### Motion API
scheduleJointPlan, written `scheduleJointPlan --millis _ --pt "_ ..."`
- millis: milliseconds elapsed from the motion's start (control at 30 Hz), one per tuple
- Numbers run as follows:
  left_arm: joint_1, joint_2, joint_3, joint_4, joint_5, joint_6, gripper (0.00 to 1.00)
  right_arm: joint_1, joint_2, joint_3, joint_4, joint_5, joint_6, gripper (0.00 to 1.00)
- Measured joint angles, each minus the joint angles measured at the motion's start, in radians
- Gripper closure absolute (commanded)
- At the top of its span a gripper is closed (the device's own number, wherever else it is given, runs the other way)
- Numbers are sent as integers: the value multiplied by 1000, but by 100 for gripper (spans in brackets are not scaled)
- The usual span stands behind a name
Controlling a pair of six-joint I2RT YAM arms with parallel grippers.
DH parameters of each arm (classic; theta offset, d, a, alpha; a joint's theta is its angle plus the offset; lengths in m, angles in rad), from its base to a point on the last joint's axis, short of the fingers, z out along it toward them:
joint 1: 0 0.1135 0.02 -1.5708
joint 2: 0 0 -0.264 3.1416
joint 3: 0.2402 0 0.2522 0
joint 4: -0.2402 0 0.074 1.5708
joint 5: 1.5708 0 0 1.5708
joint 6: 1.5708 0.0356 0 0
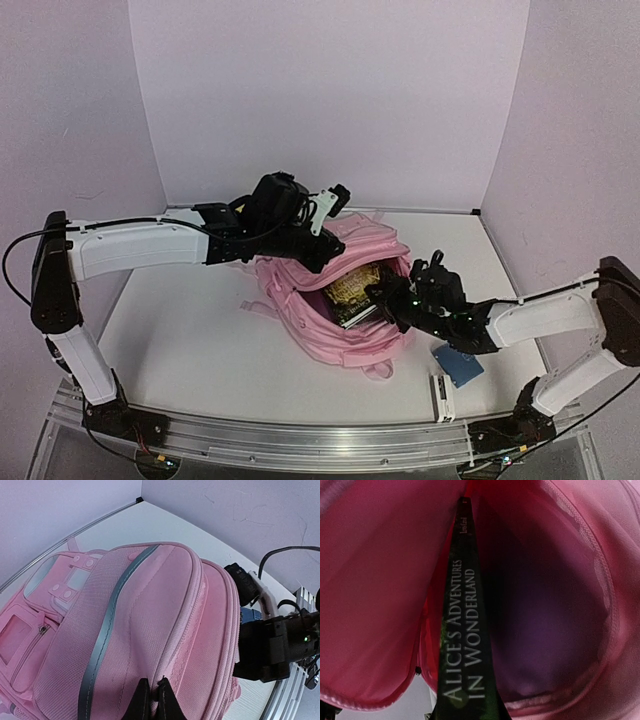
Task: Pack the student bag
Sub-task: Place the book in the student bag.
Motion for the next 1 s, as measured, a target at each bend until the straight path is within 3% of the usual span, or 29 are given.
scheduleJointPlan --millis 133,300,367,433,633,700,833,1000 --pt "0 0 0 5 13 -24 100 1 147 41 143 51 -35 99" --pt "0 0 0 6 29 -50 100 1 327 134 276 106 -91 83" --pt "0 0 0 10 33 -64 100 2 376 166 307 122 -110 67" --pt "0 0 0 12 34 -76 100 1 413 195 332 142 -138 45" --pt "2 0 0 10 32 -118 100 1 431 217 356 162 -179 22" --pt "9 0 0 6 33 -135 90 1 413 200 339 165 -183 19" --pt "32 0 10 -3 52 -167 51 2 274 107 238 185 -171 13" --pt "89 -8 80 -9 87 -204 18 1 57 26 25 229 -142 6"
